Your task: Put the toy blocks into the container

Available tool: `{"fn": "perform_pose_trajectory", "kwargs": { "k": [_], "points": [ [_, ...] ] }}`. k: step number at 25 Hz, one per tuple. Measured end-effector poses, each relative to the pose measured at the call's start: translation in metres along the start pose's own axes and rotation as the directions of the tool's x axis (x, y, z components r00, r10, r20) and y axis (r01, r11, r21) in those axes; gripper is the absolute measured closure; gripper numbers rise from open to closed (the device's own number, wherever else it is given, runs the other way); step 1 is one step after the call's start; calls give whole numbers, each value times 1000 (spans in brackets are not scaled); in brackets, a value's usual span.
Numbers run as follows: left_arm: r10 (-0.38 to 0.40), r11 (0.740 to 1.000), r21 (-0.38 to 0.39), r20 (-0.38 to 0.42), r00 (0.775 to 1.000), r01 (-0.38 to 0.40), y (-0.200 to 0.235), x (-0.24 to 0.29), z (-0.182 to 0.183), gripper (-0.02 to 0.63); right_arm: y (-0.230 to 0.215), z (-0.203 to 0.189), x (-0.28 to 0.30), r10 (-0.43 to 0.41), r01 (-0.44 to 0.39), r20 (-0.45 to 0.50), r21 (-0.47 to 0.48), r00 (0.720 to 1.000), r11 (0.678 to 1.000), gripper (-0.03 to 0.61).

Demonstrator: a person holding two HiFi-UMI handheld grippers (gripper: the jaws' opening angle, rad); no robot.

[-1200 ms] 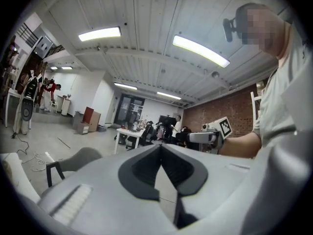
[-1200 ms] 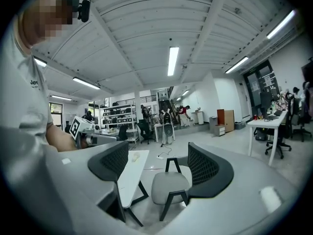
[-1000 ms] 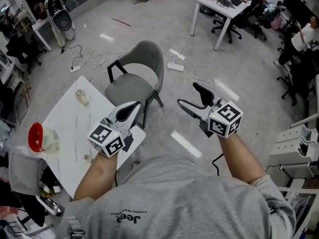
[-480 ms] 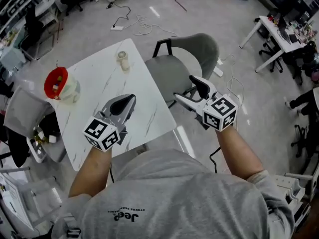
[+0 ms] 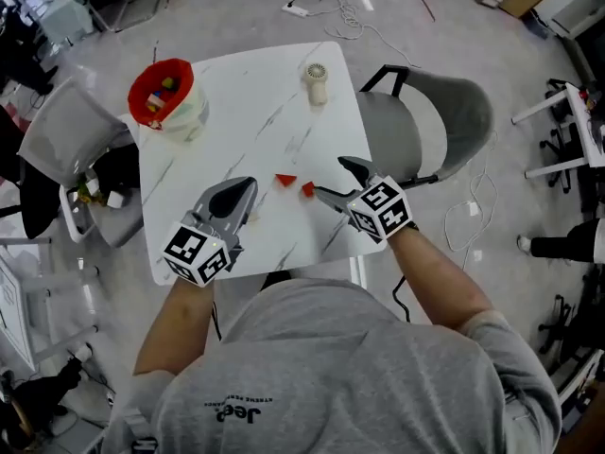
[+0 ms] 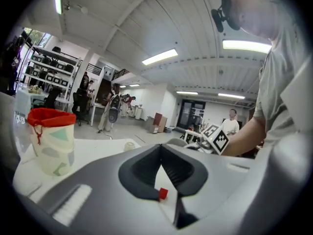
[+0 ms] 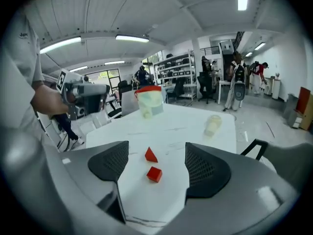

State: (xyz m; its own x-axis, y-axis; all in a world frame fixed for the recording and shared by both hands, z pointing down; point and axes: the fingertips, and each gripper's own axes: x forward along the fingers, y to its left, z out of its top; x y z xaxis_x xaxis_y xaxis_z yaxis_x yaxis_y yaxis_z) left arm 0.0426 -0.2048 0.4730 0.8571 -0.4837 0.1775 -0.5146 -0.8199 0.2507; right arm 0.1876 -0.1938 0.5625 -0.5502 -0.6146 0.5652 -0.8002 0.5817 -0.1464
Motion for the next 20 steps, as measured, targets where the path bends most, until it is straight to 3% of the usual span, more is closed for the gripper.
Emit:
{"fn": "perform_pose_trajectory", "kwargs": {
  "k": [5,11,12,13,16,20],
  "points": [
    [36,999,-32,-12,999,-37,36,-17,-19,555,5,-64,68,1,4,-191,26,982,1000,222],
    [32,998,-53,-31,999,-33,56,-25,-34,555,5,-110,106,-66,65,-338,-14,939,998,224],
    [27,998,-55,-32,999,-29,58,-25,-35,555,4,-114,108,-85,77,-354,-37,931,996,288],
    [23,998,-57,-32,999,-25,59,-25,-36,555,4,-117,108,-97,82,-364,-58,926,995,415],
    [14,998,-63,-23,1000,-15,65,-27,-32,555,9,-110,106,-86,65,-362,-69,928,996,431],
    [15,998,-63,2,1000,-15,81,-35,-16,555,10,-56,102,-67,57,-271,-44,960,997,431]
  ]
}}
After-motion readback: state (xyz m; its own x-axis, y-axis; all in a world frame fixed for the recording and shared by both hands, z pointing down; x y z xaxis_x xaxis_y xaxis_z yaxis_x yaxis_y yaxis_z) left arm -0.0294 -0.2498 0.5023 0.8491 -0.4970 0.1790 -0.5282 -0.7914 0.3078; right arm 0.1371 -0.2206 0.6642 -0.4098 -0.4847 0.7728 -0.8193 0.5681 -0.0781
